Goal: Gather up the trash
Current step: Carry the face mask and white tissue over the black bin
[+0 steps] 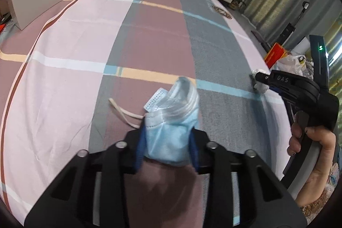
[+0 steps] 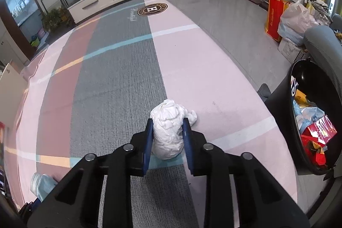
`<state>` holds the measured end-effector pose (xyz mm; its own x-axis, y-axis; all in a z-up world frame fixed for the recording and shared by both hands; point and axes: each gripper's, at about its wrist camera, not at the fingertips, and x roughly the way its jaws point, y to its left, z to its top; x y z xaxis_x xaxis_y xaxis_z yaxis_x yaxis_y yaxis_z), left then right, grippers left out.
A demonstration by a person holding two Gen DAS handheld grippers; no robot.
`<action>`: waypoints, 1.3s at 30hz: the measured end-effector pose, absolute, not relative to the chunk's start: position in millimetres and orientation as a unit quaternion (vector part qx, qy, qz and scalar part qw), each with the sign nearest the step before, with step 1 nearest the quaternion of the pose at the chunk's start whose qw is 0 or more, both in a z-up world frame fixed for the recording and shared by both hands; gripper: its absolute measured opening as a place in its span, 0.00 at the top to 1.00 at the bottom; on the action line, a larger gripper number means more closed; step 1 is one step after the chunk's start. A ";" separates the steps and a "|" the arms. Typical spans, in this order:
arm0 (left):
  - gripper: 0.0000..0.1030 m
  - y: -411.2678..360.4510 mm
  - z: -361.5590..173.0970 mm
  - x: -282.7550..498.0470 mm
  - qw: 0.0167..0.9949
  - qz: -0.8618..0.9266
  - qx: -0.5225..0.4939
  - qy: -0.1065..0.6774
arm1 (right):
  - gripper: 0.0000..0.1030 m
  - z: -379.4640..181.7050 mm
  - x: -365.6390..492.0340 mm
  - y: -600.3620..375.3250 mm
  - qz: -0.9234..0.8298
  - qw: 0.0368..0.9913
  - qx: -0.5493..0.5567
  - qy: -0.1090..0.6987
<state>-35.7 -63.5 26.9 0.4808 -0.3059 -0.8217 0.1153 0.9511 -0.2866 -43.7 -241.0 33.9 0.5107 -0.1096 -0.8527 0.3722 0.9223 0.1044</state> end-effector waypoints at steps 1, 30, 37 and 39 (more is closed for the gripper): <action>0.73 -64.5 28.1 -36.5 0.857 -0.126 -0.096 0.490 | 0.73 35.0 -44.7 -241.6 -0.140 0.859 0.140 0.472; 0.79 -204.8 121.7 -75.6 0.913 -0.242 -0.044 0.324 | 0.73 136.4 -155.0 -323.5 -0.195 0.911 0.177 0.319; 0.79 -268.4 133.7 -87.1 0.901 -0.311 -0.047 0.300 | 0.73 139.6 -205.4 -375.0 -0.243 0.903 0.208 0.287; 0.79 -286.1 136.9 -87.8 0.893 -0.334 -0.052 0.298 | 0.73 134.9 -217.2 -393.3 -0.263 0.896 0.223 0.280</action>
